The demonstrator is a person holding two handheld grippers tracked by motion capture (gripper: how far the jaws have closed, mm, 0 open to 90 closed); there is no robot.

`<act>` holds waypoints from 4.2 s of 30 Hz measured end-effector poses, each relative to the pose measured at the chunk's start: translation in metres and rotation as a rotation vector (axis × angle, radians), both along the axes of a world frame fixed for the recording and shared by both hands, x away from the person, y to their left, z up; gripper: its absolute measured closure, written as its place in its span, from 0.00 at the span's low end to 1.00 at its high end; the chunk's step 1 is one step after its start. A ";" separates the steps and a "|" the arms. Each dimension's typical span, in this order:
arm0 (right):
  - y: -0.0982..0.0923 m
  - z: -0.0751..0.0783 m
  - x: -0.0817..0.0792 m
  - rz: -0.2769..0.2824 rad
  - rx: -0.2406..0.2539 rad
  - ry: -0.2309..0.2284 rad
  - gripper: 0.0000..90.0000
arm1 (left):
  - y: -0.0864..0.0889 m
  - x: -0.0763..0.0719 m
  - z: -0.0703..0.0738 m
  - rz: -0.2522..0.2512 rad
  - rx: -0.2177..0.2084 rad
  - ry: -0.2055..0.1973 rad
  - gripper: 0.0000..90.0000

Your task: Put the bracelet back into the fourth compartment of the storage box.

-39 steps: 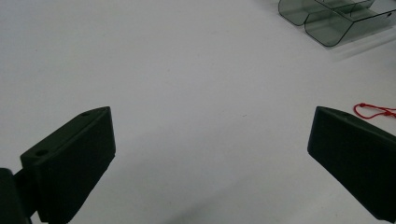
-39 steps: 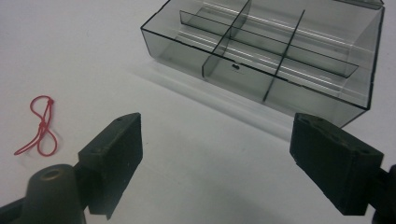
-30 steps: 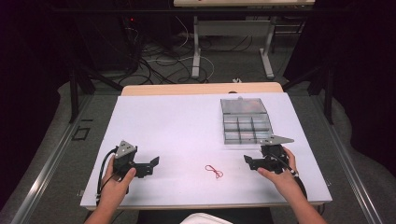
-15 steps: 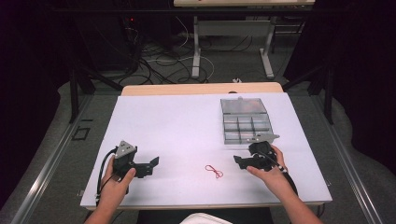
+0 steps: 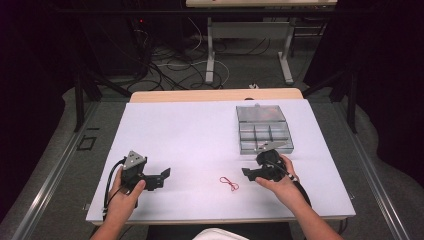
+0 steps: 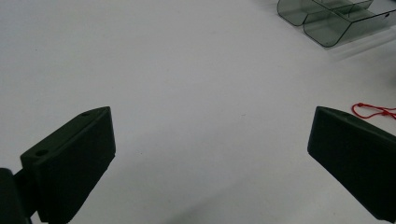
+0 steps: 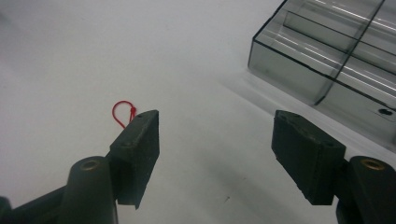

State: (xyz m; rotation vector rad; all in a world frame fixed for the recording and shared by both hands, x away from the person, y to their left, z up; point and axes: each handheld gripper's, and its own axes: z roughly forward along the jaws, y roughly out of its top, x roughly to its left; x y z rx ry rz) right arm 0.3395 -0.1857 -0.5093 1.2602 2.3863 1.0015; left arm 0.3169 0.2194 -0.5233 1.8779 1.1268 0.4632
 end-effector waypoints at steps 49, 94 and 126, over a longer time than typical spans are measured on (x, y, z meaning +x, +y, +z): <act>0.055 -0.022 0.006 0.156 -0.028 0.141 0.67 | 0.000 0.000 -0.001 0.000 0.001 -0.001 0.01; 0.063 -0.030 0.002 0.166 -0.125 0.204 0.97 | 0.000 0.000 -0.001 -0.001 0.004 -0.001 0.01; 0.059 -0.030 0.004 0.160 -0.075 0.206 0.99 | 0.000 0.001 -0.001 -0.002 0.005 -0.001 0.01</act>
